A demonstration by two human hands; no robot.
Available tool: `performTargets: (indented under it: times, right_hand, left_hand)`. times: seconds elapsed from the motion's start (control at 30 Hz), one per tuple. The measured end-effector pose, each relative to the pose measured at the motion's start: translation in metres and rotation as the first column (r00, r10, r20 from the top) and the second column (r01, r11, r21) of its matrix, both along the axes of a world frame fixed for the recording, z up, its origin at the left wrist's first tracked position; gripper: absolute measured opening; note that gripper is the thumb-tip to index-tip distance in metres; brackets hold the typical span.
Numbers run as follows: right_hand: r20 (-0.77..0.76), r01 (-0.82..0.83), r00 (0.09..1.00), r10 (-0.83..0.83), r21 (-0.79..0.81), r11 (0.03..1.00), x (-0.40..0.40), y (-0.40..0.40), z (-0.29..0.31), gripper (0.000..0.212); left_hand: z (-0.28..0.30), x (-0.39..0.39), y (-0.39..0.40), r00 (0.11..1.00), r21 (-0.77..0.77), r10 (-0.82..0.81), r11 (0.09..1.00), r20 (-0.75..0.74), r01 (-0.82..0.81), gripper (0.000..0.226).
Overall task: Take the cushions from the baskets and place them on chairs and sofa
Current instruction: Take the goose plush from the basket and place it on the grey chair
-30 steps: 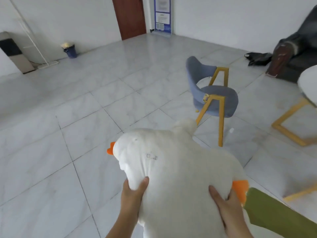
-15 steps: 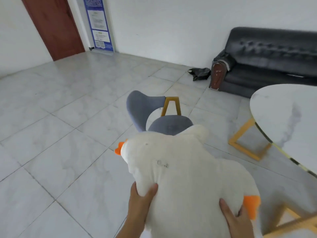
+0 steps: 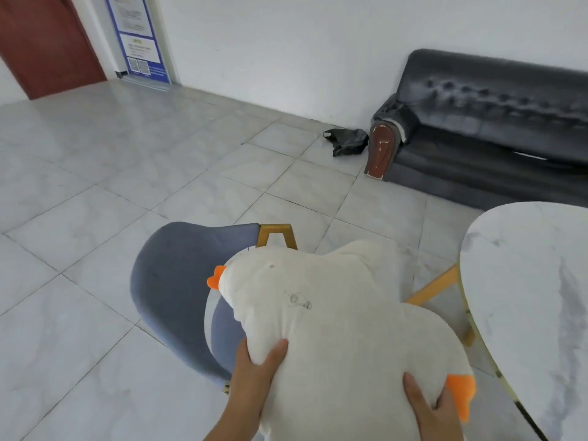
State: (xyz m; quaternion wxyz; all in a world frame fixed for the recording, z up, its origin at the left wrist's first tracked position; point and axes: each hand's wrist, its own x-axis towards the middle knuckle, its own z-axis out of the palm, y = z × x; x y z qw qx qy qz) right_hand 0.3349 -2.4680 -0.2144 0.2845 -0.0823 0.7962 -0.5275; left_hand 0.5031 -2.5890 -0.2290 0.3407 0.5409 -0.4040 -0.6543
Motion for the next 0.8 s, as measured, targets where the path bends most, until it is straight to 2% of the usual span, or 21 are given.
performTargets:
  times: [0.1,0.2,0.27,0.33,0.4,0.53,0.63,0.7,0.73,0.77,0.8]
  right_hand:
    - [0.012,-0.119,0.993,0.120,-0.045,0.992,-0.065,-0.066,-0.001,0.054]
    - [-0.008,-0.264,0.964,0.265,-0.136,0.955,-0.119,-0.135,0.010,0.038]
    - [-0.018,-0.350,0.936,0.352,-0.185,0.919,-0.141,-0.175,0.015,0.036]
    - [-0.010,-0.402,0.912,0.410,-0.219,0.889,-0.156,-0.210,0.015,0.033]
    - [0.001,-0.443,0.890,0.456,-0.231,0.866,-0.163,-0.238,0.007,0.033]
    - [-0.032,-0.476,0.876,0.481,-0.218,0.852,-0.160,-0.269,-0.020,0.032]
    - [-0.132,-0.498,0.866,0.482,-0.149,0.854,-0.146,-0.282,-0.054,0.027]
    - [-0.255,-0.600,0.785,0.565,-0.084,0.796,-0.128,-0.284,-0.082,0.030]
    - [-0.332,-0.682,0.697,0.635,-0.033,0.731,-0.118,-0.282,-0.096,0.037]
    - [-0.409,-0.777,0.565,0.716,0.026,0.629,-0.112,-0.278,-0.110,0.042]
    - [-0.452,-0.861,0.409,0.793,0.096,0.499,-0.105,-0.271,-0.130,0.042]
  left_hand:
    - [0.006,-0.049,-0.050,0.997,-0.037,0.074,0.997,-0.002,-0.074,0.072]
    - [0.018,-0.084,-0.094,0.985,-0.050,0.169,0.984,-0.042,-0.171,0.063]
    - [0.022,-0.098,-0.119,0.974,-0.065,0.222,0.972,-0.047,-0.225,0.068]
    - [0.018,-0.107,-0.140,0.962,-0.081,0.271,0.959,-0.027,-0.273,0.084]
    - [0.009,-0.115,-0.157,0.954,-0.096,0.299,0.949,-0.027,-0.300,0.083]
    - [-0.032,-0.109,-0.193,0.963,0.047,0.256,0.966,-0.082,-0.253,0.080]
    - [-0.086,-0.106,-0.218,0.984,0.142,0.178,0.974,0.006,-0.177,0.050]
    - [-0.124,-0.087,-0.211,0.985,0.151,0.147,0.976,0.089,-0.160,0.037]
    - [-0.137,-0.074,-0.202,0.983,0.190,0.152,0.967,0.100,-0.168,0.036]
    - [-0.147,-0.066,-0.194,0.974,0.239,0.205,0.945,0.099,-0.223,0.039]
    - [-0.153,-0.058,-0.191,0.939,0.324,0.312,0.882,0.145,-0.343,0.043]
